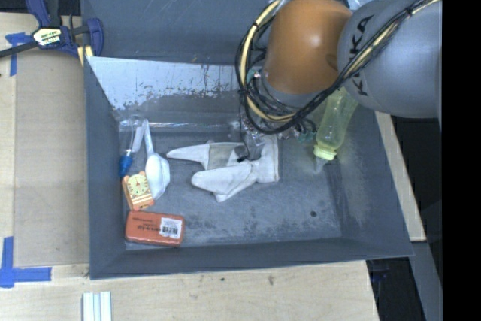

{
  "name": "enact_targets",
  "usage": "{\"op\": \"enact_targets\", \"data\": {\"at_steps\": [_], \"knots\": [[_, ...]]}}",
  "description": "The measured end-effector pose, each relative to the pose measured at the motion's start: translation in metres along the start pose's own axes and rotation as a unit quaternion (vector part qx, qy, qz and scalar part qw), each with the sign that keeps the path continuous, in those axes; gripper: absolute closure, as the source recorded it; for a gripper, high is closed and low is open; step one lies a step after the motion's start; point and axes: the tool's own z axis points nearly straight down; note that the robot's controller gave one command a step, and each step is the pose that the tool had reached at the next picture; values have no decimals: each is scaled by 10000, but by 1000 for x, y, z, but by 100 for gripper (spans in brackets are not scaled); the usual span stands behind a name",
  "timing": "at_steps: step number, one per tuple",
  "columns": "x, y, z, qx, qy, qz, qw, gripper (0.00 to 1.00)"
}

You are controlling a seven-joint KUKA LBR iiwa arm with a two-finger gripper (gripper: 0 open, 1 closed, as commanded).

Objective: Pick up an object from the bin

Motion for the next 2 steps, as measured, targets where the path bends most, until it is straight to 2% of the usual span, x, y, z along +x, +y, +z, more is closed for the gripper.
{"op": "enact_targets", "data": {"at_steps": [1, 2], "knots": [[0, 0, 0, -1, 0, 1, 10000, 100], [-13, 7, 44, 18, -54, 67, 10000, 100]]}}
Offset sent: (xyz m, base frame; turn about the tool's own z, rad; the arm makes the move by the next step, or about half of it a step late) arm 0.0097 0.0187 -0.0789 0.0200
